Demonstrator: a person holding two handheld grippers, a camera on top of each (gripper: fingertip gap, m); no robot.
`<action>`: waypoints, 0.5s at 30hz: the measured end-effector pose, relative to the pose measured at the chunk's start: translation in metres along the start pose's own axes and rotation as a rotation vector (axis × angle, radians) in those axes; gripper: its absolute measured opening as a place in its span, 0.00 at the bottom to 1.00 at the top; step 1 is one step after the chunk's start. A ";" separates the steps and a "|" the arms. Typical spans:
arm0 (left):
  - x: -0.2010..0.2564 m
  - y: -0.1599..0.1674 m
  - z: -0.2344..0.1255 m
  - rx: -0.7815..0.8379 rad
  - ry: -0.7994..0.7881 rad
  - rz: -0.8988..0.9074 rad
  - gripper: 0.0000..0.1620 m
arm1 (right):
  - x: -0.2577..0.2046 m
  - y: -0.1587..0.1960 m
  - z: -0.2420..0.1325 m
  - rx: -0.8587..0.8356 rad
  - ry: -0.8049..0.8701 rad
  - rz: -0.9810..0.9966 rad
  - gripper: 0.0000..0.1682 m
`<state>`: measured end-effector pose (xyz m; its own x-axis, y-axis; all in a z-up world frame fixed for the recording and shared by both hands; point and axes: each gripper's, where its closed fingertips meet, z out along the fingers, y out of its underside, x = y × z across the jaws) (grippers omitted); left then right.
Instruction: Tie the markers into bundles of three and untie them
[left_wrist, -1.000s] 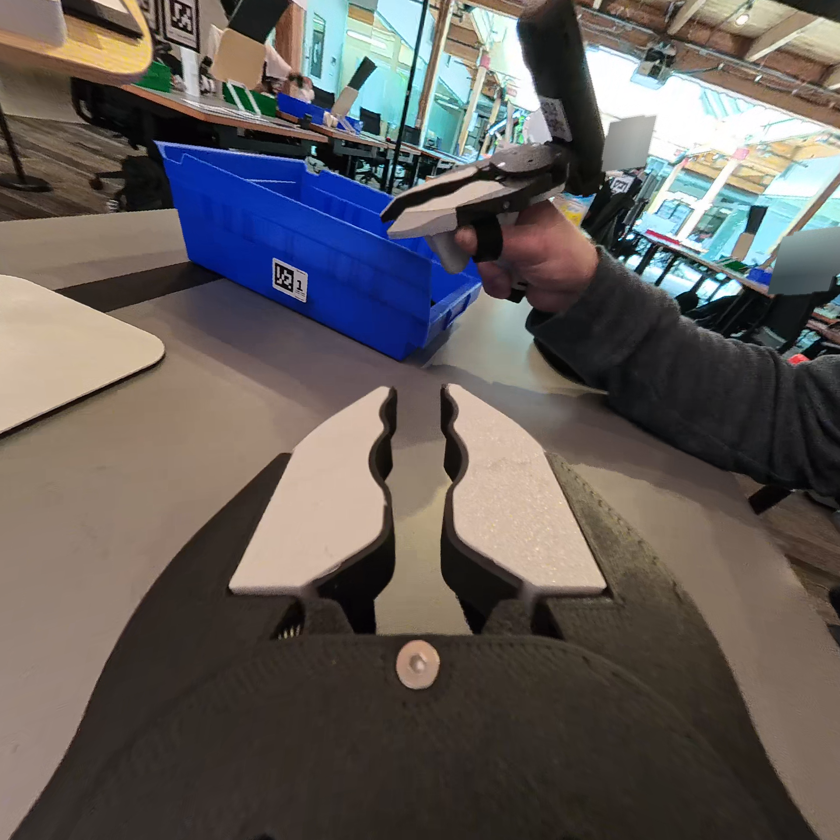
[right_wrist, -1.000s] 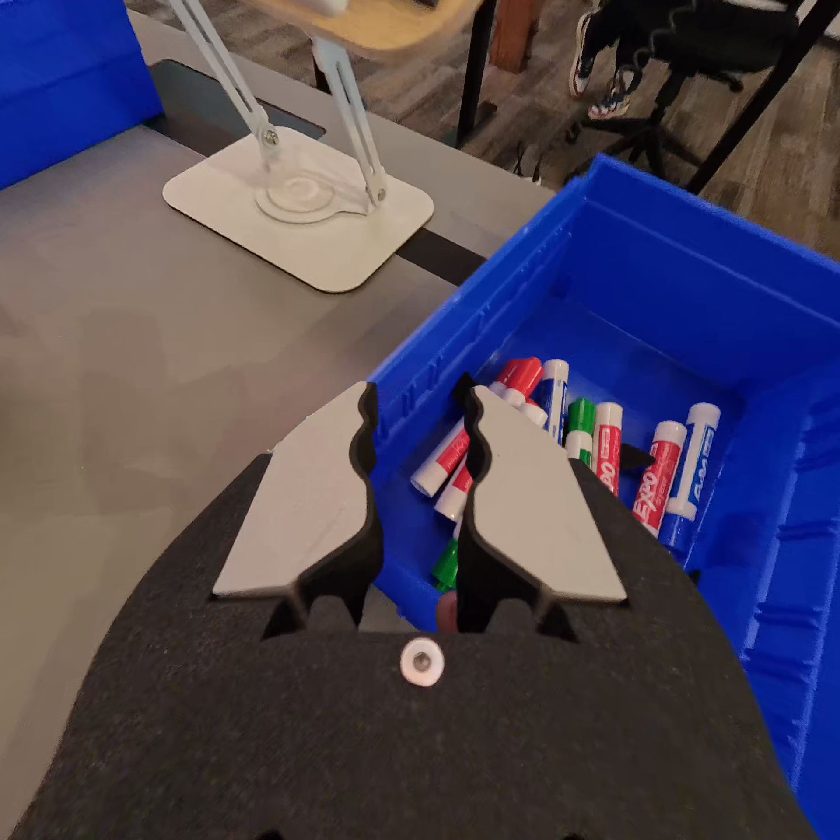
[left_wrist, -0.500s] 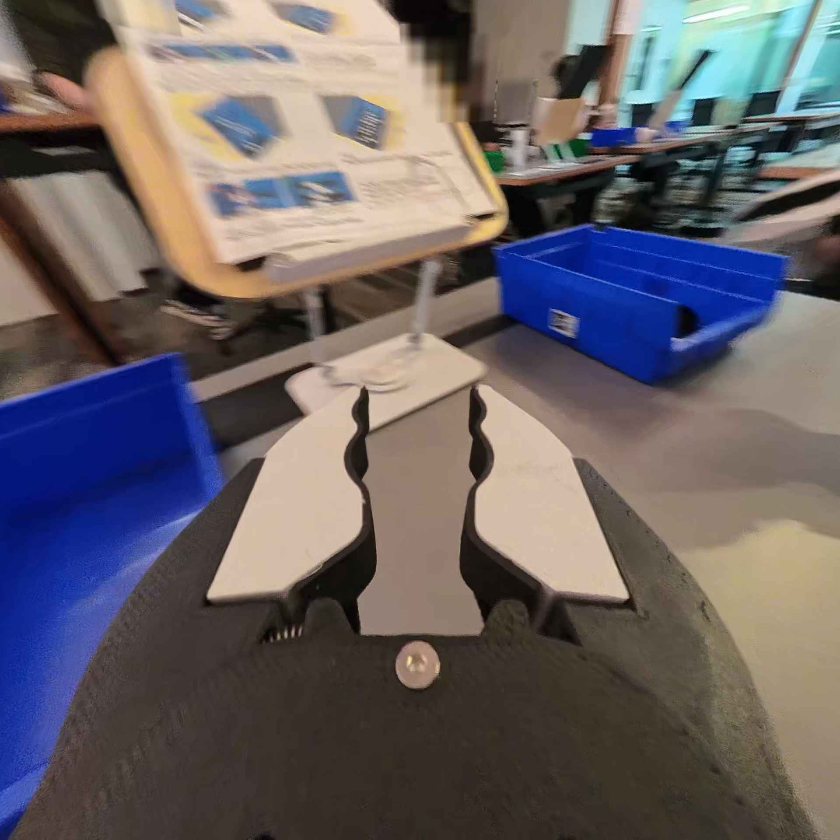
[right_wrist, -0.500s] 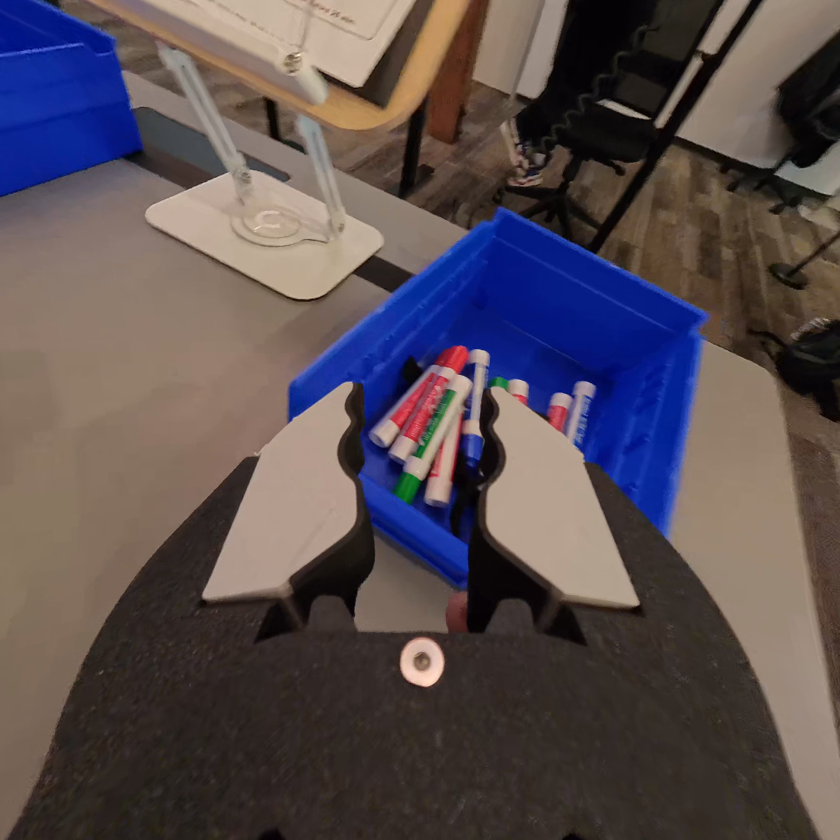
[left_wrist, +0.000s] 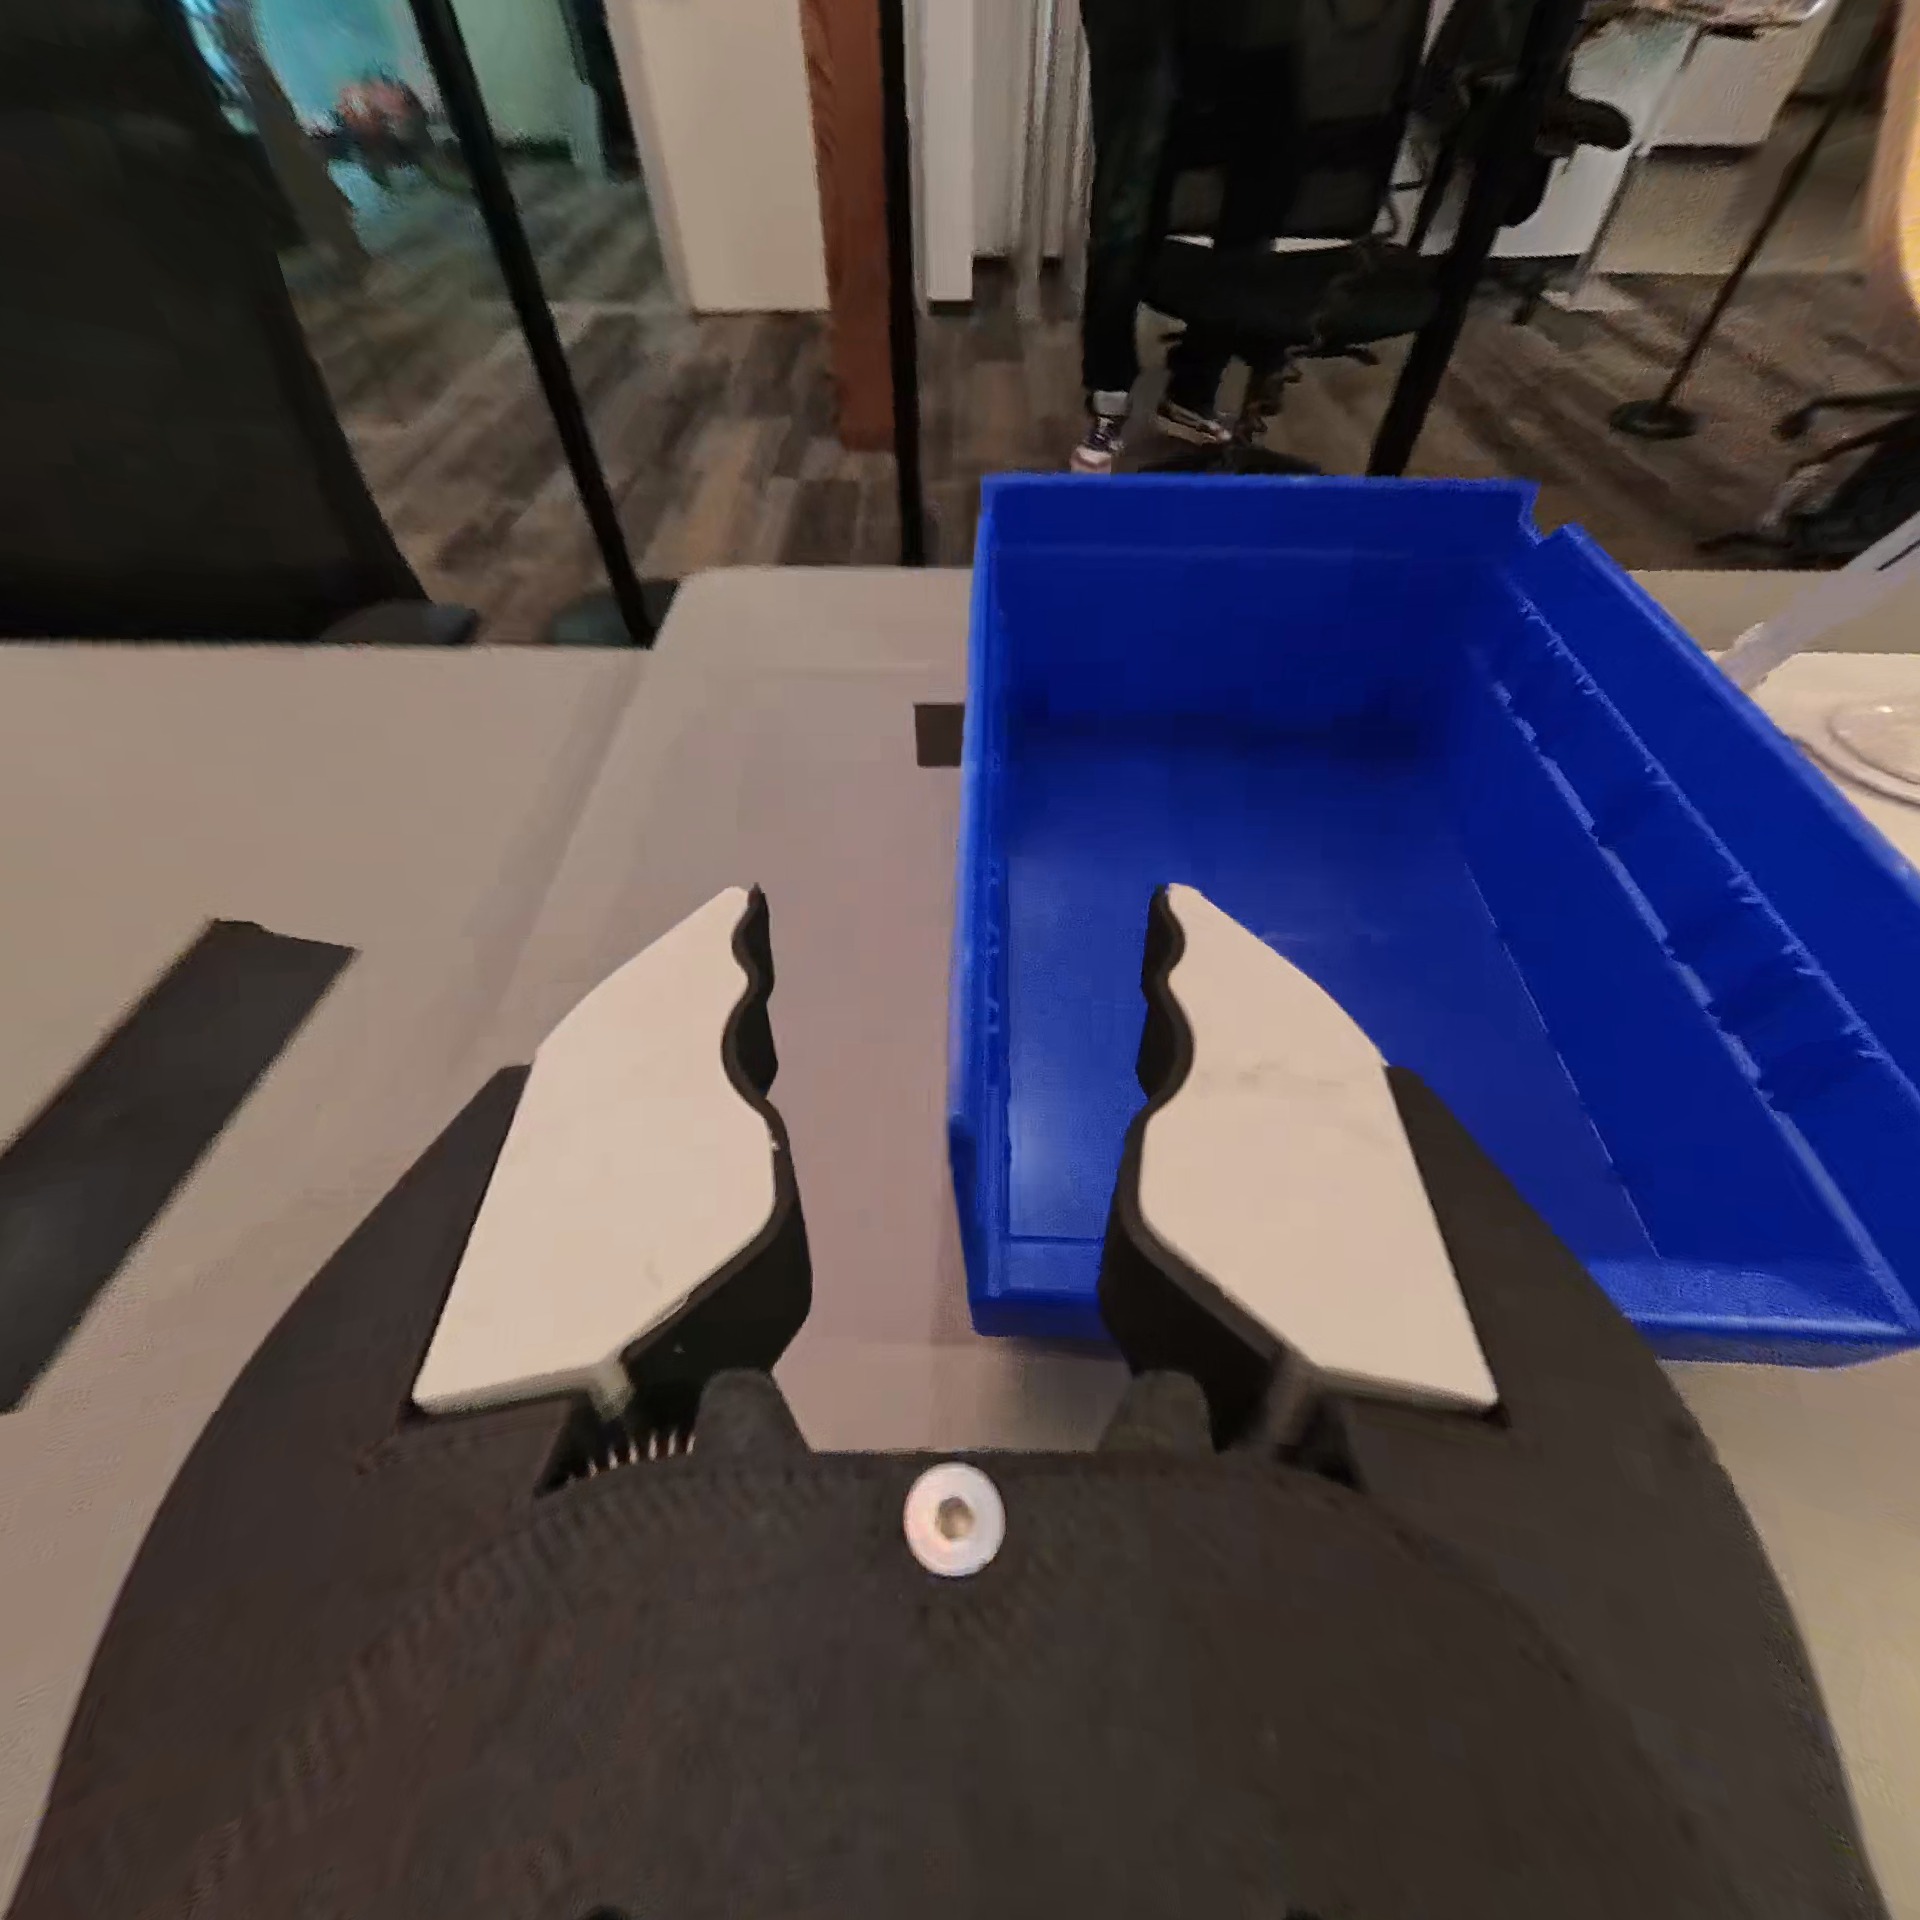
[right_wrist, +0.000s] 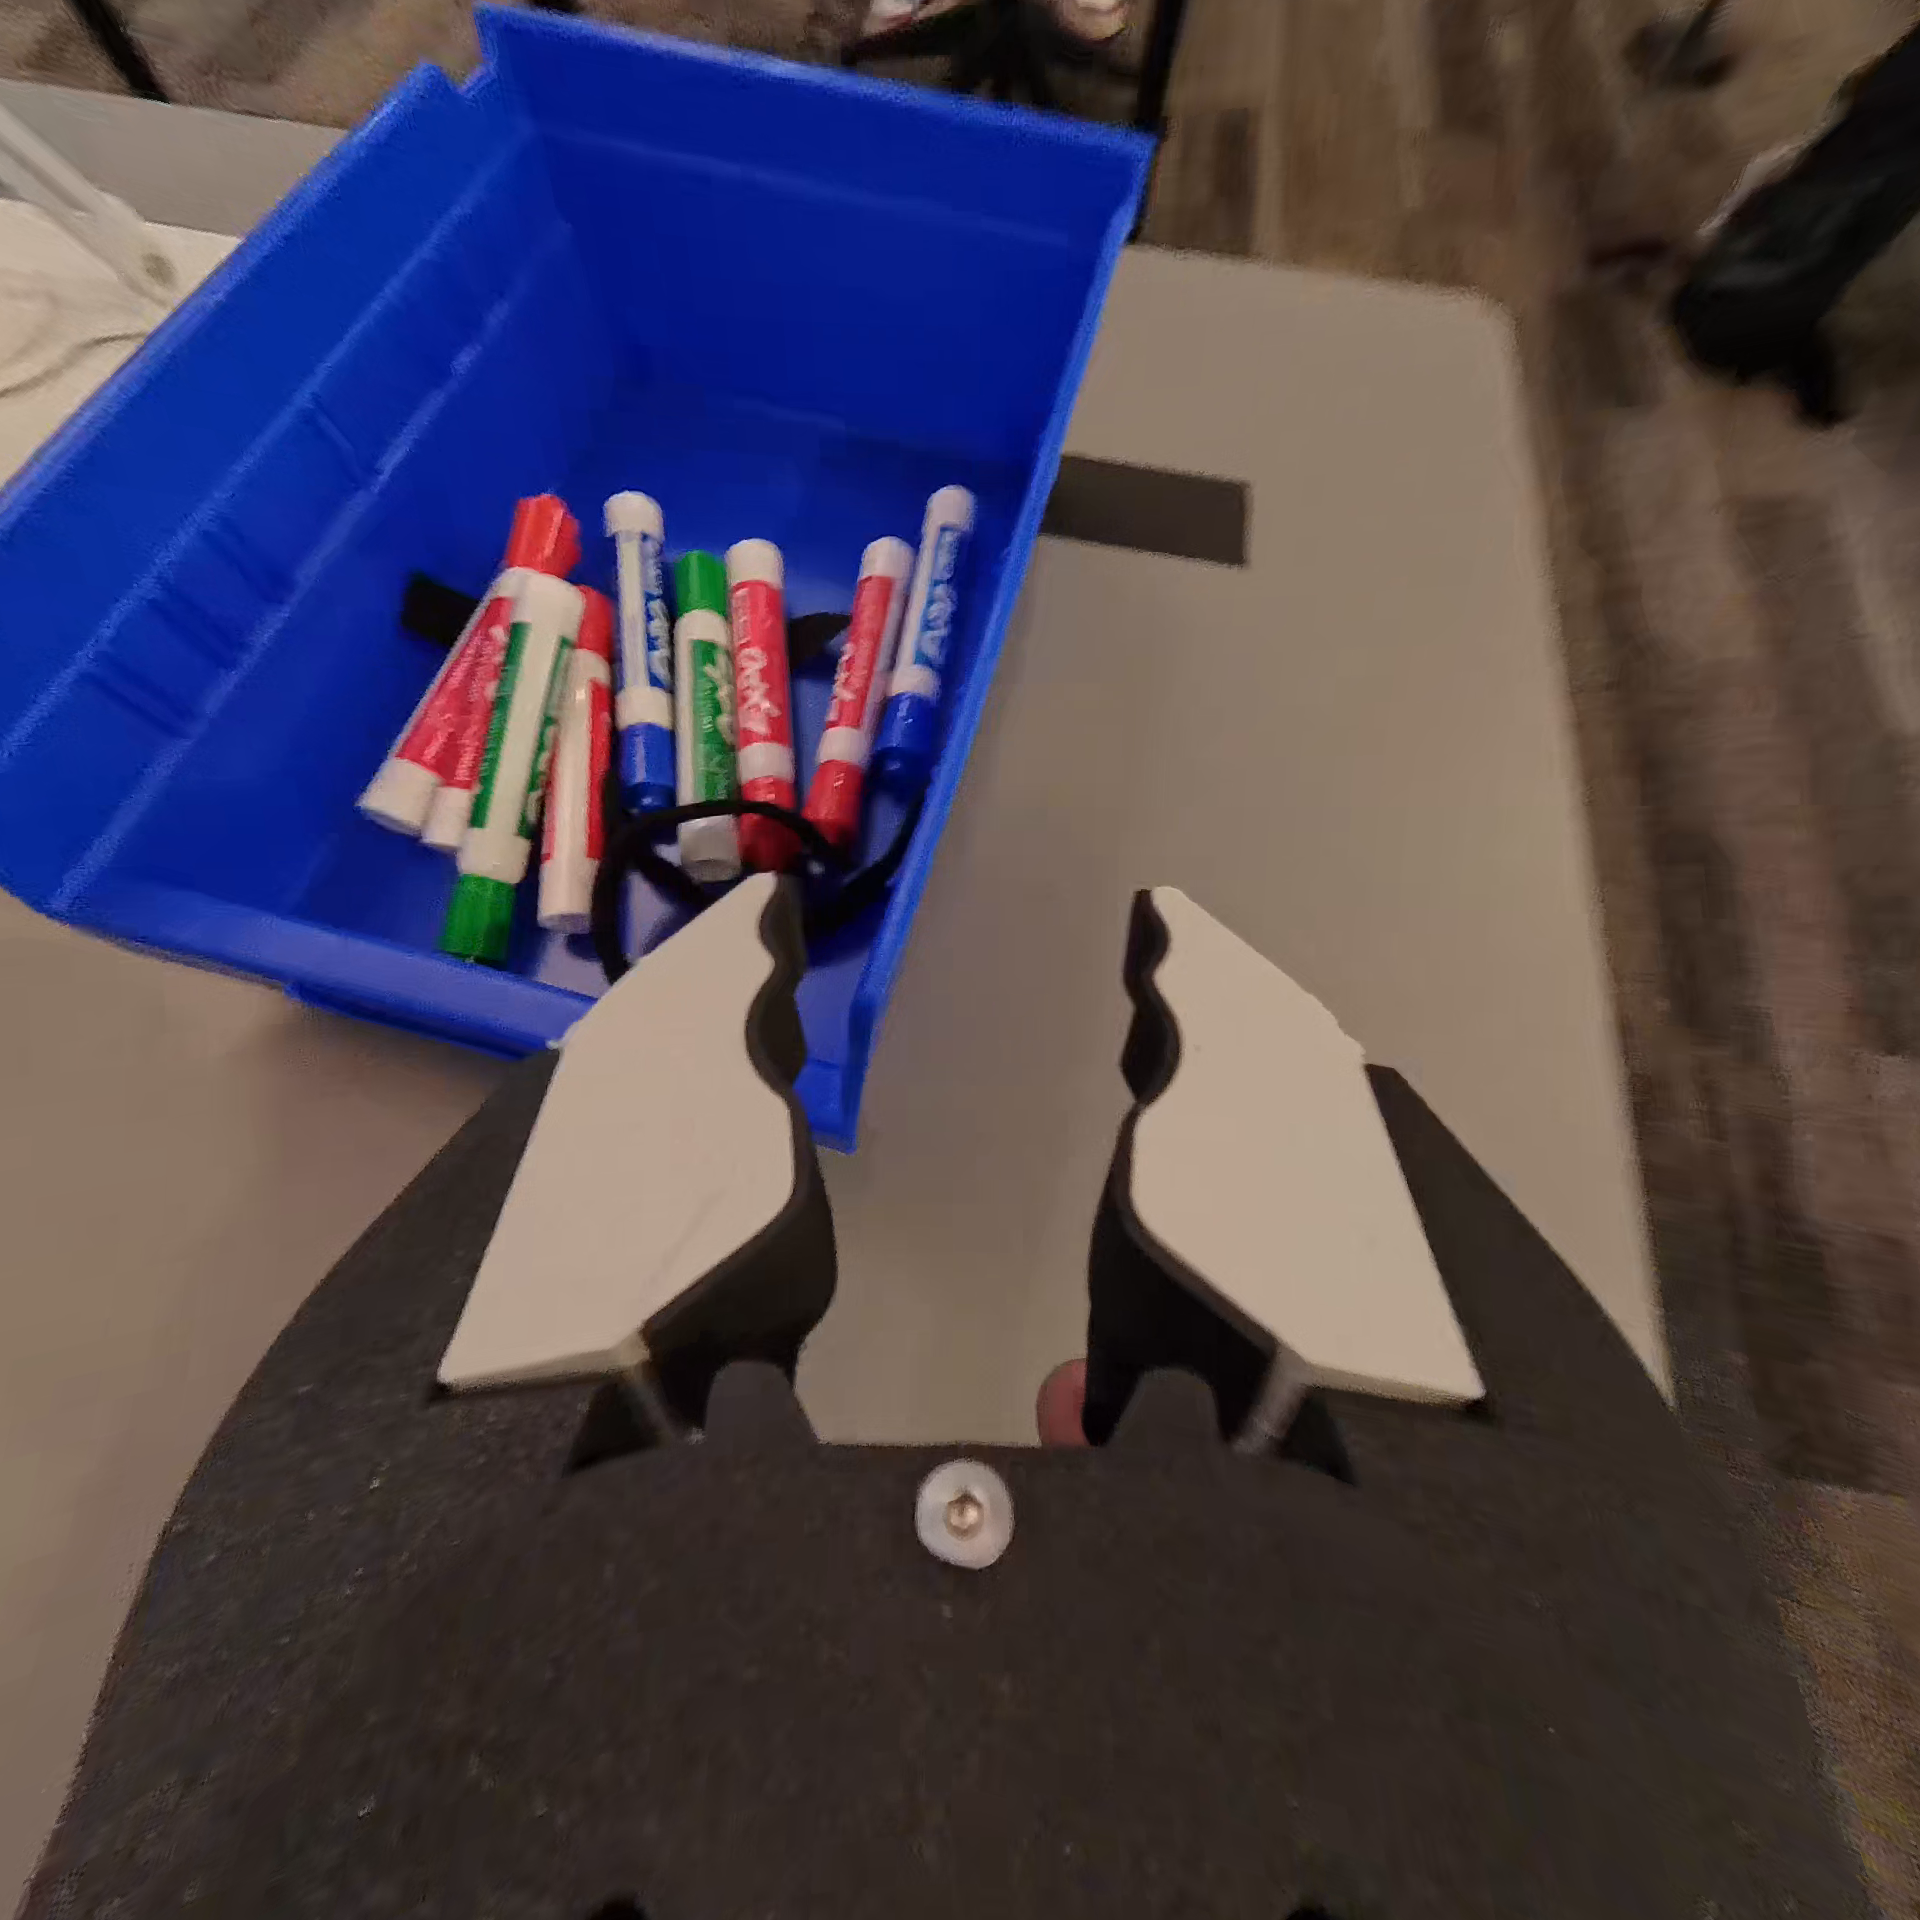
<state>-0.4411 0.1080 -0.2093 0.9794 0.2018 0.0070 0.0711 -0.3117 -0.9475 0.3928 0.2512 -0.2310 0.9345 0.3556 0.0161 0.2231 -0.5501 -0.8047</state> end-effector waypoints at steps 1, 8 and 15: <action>-0.005 0.009 0.007 -0.022 0.017 -0.035 0.43 | 0.001 0.006 0.008 -0.016 -0.020 0.025 0.28; 0.008 0.050 0.038 -0.161 0.155 -0.087 0.37 | 0.004 0.009 0.030 -0.054 -0.047 0.059 0.27; 0.011 0.045 0.048 -0.146 0.151 -0.138 0.04 | -0.008 0.023 0.045 -0.154 -0.043 -0.043 0.04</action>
<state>-0.4358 0.1408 -0.2676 0.9749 0.1144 0.1909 0.2217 -0.4237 -0.8783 0.3785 0.2694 -0.2763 0.9115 0.4109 0.0204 0.3051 -0.6419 -0.7035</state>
